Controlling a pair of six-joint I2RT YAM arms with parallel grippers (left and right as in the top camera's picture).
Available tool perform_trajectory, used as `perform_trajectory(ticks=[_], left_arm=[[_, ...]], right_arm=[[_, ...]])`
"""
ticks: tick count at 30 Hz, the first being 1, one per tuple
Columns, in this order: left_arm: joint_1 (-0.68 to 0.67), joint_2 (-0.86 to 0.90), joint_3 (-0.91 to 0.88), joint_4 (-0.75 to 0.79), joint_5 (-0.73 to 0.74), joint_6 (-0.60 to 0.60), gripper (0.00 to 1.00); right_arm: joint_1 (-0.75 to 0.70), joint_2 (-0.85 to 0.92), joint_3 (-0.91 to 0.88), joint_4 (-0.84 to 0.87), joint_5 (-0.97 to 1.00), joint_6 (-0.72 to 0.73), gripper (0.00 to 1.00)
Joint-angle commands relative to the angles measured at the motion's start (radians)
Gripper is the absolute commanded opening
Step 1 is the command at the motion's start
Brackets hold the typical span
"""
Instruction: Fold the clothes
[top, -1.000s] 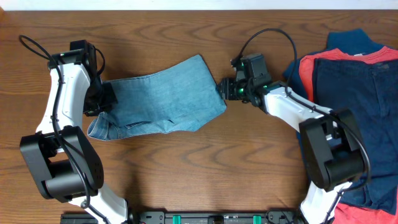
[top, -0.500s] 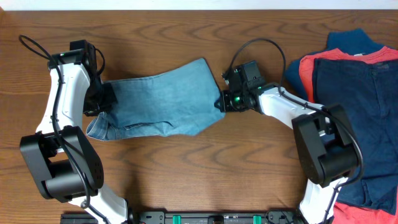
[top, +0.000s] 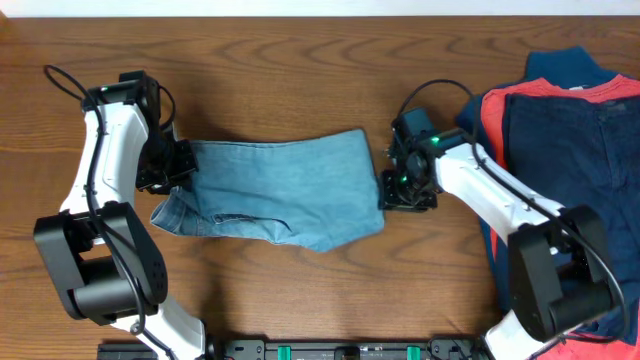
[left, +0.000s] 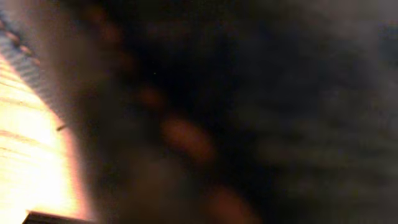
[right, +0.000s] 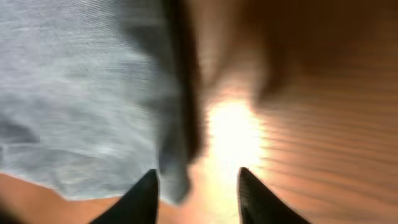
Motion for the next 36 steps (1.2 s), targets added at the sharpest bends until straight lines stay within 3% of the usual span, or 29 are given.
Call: perform_trajectory(ticks=[1, 3, 6, 11, 24, 31, 36], left_arm=[[0.01, -0.011, 0.016, -0.002, 0.008, -0.005, 0.17], [0.009, -0.011, 0.016, -0.002, 0.011, -0.005, 0.17], [-0.004, -0.011, 0.016, -0.001, 0.023, -0.005, 0.13], [-0.055, -0.011, 0.016, 0.026, 0.037, -0.005, 0.1], [-0.125, -0.011, 0.019, 0.029, 0.039, -0.016, 0.06], [-0.134, -0.018, 0.129, -0.032, 0.286, -0.021, 0.06], [-0.204, -0.027, 0.154, 0.014, 0.351, -0.081, 0.06]], right_arm=[[-0.035, -0.094, 0.0, 0.032, 0.08, -0.028, 0.52], [-0.05, -0.144, 0.0, 0.078, 0.048, -0.055, 0.54], [-0.053, -0.195, 0.0, 0.184, -0.078, -0.07, 0.29], [0.019, -0.154, 0.0, 0.395, -0.187, 0.025, 0.13], [0.277, 0.297, 0.0, 0.734, -0.285, 0.243, 0.01], [0.297, 0.393, 0.0, 0.737, -0.34, 0.311, 0.01], [0.297, 0.393, 0.0, 0.714, -0.346, 0.313, 0.01]])
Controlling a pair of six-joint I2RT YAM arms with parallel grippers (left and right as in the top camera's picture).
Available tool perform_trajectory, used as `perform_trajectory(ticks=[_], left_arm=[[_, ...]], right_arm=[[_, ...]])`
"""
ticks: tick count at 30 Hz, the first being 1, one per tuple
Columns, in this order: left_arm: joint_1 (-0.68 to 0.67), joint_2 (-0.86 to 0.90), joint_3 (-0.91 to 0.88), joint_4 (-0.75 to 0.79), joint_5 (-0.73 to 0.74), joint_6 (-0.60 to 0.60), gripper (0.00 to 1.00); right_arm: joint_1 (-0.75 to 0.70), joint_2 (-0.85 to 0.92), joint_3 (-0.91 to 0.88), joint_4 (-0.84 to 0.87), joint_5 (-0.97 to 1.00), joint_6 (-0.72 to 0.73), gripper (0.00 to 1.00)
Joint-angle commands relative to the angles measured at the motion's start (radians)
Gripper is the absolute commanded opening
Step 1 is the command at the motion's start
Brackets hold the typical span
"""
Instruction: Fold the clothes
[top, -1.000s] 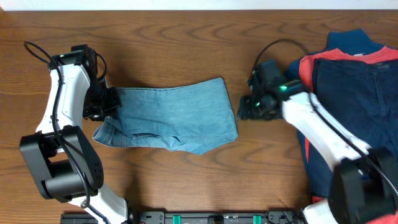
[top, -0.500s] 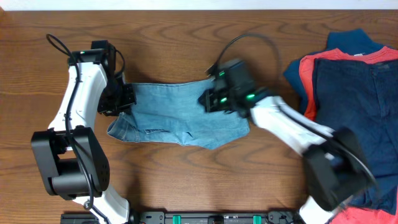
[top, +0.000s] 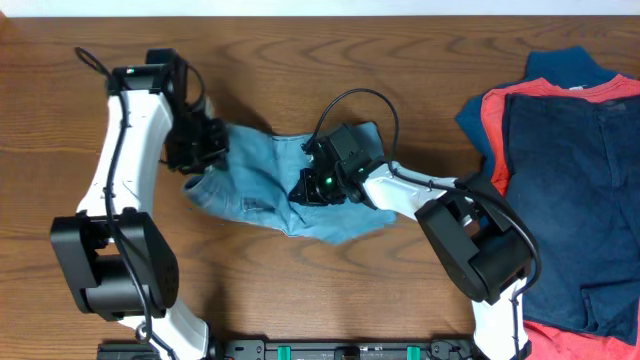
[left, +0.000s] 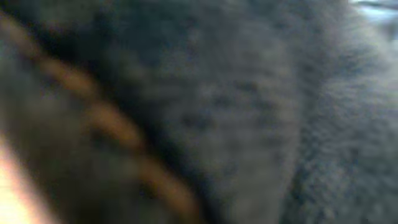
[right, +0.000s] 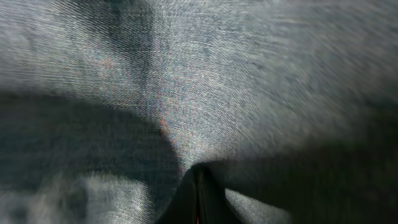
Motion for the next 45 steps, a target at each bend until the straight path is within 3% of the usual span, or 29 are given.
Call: perform_trajectory(ticks=[1, 10, 15, 20, 31, 37, 45], left_arm=[[-0.07, -0.024, 0.035, 0.044, 0.125, -0.053, 0.06], [-0.29, -0.023, 0.031, 0.201, 0.121, -0.222, 0.06], [-0.337, -0.023, 0.032, 0.259, 0.122, -0.27, 0.06], [-0.335, -0.023, 0.032, 0.251, 0.122, -0.27, 0.06], [-0.335, -0.031, 0.032, 0.241, 0.122, -0.264, 0.05], [-0.335, -0.036, 0.032, 0.233, 0.122, -0.234, 0.06], [-0.341, -0.037, 0.039, 0.222, 0.114, -0.178, 0.06]], right_arm=[[0.027, 0.069, -0.032, -0.043, -0.001, 0.024, 0.01], [0.027, 0.069, -0.032, -0.058, -0.001, 0.031, 0.01], [0.023, 0.067, -0.032, -0.058, -0.033, 0.031, 0.17], [-0.001, -0.027, -0.032, -0.092, -0.057, -0.019, 0.21], [-0.217, -0.454, -0.032, -0.536, 0.274, -0.114, 0.24], [-0.342, -0.464, -0.043, -0.635, 0.273, -0.236, 0.08], [-0.339, -0.307, -0.09, -0.634, 0.297, -0.272, 0.05]])
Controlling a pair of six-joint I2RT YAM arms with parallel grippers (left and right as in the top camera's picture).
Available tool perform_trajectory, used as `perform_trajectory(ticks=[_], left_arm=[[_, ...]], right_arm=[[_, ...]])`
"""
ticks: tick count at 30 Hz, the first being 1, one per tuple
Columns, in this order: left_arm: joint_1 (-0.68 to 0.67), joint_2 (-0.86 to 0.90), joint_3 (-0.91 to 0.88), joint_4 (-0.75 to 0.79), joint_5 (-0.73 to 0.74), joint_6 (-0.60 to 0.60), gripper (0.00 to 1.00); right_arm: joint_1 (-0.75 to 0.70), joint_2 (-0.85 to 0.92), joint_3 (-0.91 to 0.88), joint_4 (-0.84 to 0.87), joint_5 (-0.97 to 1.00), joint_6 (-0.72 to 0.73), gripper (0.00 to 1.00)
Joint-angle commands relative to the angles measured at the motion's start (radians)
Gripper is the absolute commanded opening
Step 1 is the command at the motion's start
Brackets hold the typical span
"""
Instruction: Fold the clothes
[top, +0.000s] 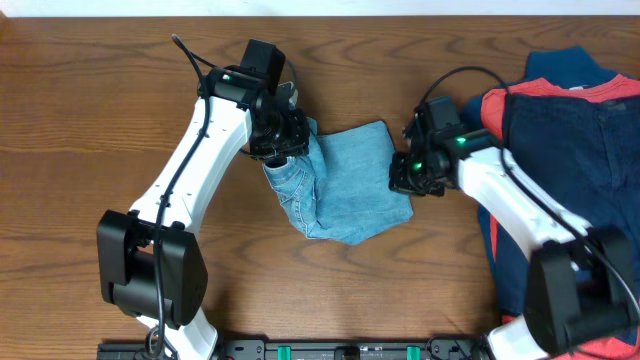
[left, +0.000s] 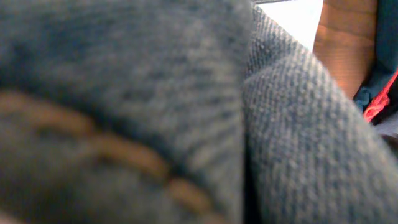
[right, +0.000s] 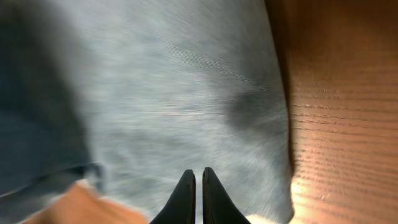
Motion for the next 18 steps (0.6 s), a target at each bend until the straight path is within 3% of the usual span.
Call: perform_trajectory(ticks=[1, 10, 14, 18], left_arm=[[-0.013, -0.035, 0.034, -0.008, 0.014, 0.033, 0.06], [-0.141, -0.034, 0.034, 0.085, 0.002, -0.018, 0.06], [-0.23, -0.026, 0.032, 0.119, -0.177, -0.106, 0.06], [-0.305, 0.002, 0.028, 0.217, -0.217, -0.153, 0.1]], right_arm=[[0.006, 0.086, -0.024, -0.005, 0.04, -0.036, 0.05], [0.007, 0.288, -0.026, -0.005, 0.044, -0.037, 0.02], [0.007, 0.314, -0.026, -0.006, 0.044, -0.052, 0.02], [0.006, 0.309, -0.026, -0.005, 0.045, -0.059, 0.03]])
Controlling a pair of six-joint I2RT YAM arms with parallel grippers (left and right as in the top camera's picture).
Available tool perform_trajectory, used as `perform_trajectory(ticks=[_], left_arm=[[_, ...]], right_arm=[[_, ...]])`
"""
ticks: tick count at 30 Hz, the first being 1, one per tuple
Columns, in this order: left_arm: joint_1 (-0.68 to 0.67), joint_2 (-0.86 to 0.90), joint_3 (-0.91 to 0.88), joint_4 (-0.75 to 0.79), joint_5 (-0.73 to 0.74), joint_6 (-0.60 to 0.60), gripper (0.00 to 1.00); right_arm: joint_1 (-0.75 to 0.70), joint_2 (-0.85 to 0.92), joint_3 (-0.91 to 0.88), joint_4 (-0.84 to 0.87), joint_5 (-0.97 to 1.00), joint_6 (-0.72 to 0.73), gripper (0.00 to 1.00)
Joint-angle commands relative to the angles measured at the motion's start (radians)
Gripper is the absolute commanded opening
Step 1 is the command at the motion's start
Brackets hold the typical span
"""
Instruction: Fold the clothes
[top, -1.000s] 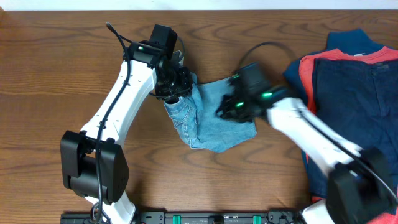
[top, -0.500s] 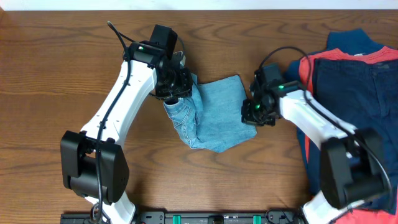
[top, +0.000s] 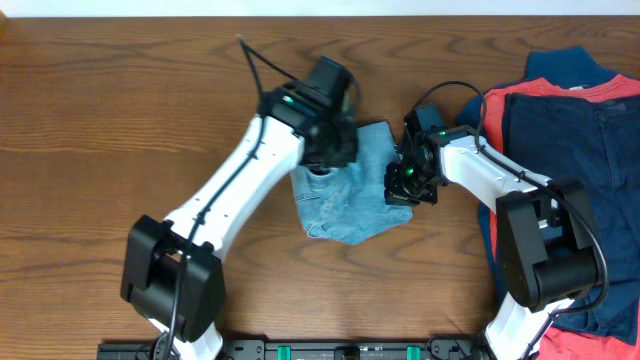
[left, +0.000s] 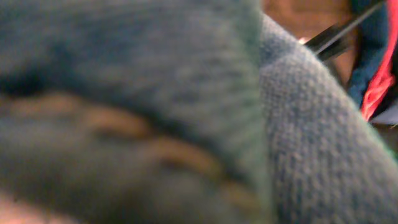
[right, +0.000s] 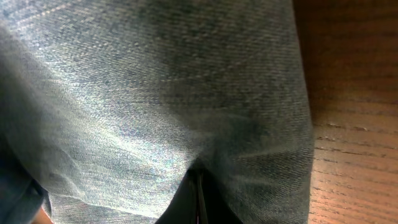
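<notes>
Light blue denim shorts (top: 355, 210) lie bunched in a short fold at the middle of the wooden table (top: 150, 100). My left gripper (top: 322, 158) sits over their upper left part. The left wrist view is filled with blurred denim (left: 124, 93) and orange stitching, and its fingers are hidden. My right gripper (top: 402, 190) is at the shorts' right edge. In the right wrist view its fingers (right: 198, 180) are pressed together with denim (right: 155, 93) gathered round the tips.
A pile of navy and red clothes (top: 560, 130) lies at the table's right side, close behind my right arm, and shows in the left wrist view as a red and navy strip (left: 373, 81). Bare wood (right: 354, 124) lies right of the shorts.
My left gripper has moved right with the shorts' end, and the fold is narrower and more bunched. My right gripper has shifted slightly and now has fabric round its fingertips.
The shorts lay spread out with a gripper at each end, the right one open. Then my right gripper was shut at their middle, with the right end carried over. Later it stood shut at the right edge while my left gripper brought the left end rightward, now over the fold.
</notes>
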Motion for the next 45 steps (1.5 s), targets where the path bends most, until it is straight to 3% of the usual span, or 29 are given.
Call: perform_trajectory(ticks=[1, 6, 10, 19, 26, 27, 31, 33, 40, 42, 45], left_arm=[[-0.055, 0.015, 0.028, 0.076, -0.054, -0.062, 0.23], [-0.08, 0.035, 0.029, 0.086, -0.135, -0.047, 0.52], [-0.032, 0.006, 0.04, 0.039, -0.159, 0.001, 0.57], [0.103, -0.054, 0.04, -0.099, -0.159, 0.065, 0.59], [0.125, -0.054, 0.039, -0.173, -0.154, 0.084, 0.57], [0.125, -0.053, 0.038, -0.18, -0.15, 0.084, 0.52], [0.125, -0.053, 0.008, -0.184, -0.107, 0.099, 0.33], [0.125, -0.05, -0.011, -0.183, -0.092, 0.098, 0.29], [0.124, -0.031, -0.097, -0.155, 0.001, 0.103, 0.31], [0.124, -0.031, -0.126, -0.14, 0.015, 0.103, 0.35], [0.124, -0.031, -0.171, -0.122, 0.035, 0.106, 0.39]], right_arm=[[0.013, 0.115, -0.061, 0.012, 0.093, -0.024, 0.04], [0.01, 0.101, -0.061, -0.018, 0.093, -0.039, 0.15], [-0.01, 0.016, -0.061, -0.082, 0.094, -0.089, 0.23], [-0.127, -0.384, -0.046, -0.271, 0.155, -0.109, 0.36], [-0.161, -0.65, -0.046, -0.172, -0.053, -0.256, 0.61], [-0.155, -0.666, -0.046, -0.155, -0.055, -0.255, 0.63], [-0.089, -0.657, -0.047, -0.078, -0.091, -0.241, 0.54], [-0.053, -0.628, -0.047, -0.047, -0.086, -0.241, 0.49], [0.054, -0.374, -0.047, 0.006, 0.054, -0.195, 0.24], [0.051, -0.298, -0.047, -0.036, 0.153, -0.13, 0.14], [0.023, -0.202, -0.047, -0.149, 0.346, 0.066, 0.12]])
